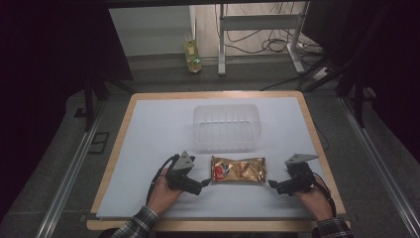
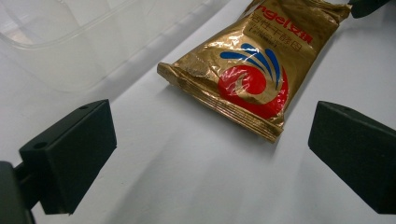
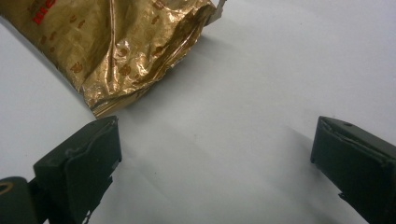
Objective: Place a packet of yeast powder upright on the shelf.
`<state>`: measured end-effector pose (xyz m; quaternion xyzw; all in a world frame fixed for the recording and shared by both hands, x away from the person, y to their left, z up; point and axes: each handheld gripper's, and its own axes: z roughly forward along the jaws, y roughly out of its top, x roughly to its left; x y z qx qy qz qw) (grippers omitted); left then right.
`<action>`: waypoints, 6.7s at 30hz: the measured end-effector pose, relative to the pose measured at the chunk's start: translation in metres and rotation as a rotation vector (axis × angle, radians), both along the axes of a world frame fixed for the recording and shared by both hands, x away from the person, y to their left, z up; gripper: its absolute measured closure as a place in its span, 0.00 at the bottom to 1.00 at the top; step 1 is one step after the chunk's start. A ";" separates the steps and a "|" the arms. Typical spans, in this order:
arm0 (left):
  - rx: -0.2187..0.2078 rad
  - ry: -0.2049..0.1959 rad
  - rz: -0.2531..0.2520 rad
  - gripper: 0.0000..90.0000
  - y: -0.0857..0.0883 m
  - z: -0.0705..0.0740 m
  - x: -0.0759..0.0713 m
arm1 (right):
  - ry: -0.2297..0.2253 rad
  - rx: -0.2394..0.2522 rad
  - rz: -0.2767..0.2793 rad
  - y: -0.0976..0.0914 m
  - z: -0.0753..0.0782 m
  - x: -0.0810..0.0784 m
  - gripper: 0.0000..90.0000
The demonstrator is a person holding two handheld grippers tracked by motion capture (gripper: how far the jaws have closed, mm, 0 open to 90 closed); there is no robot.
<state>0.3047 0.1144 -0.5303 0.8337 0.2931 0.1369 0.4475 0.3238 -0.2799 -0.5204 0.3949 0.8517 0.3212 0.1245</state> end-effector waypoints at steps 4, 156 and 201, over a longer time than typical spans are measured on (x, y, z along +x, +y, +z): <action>0.009 0.003 -0.001 0.01 -0.001 0.001 0.000 | -0.001 -0.004 0.000 0.000 0.000 0.000 0.02; 0.121 0.020 -0.066 0.93 -0.036 -0.012 0.016 | 0.333 0.455 0.037 0.075 0.030 0.054 0.72; 0.015 -0.024 -0.056 0.14 -0.021 0.003 -0.007 | 0.228 0.432 0.015 0.059 0.096 0.045 0.78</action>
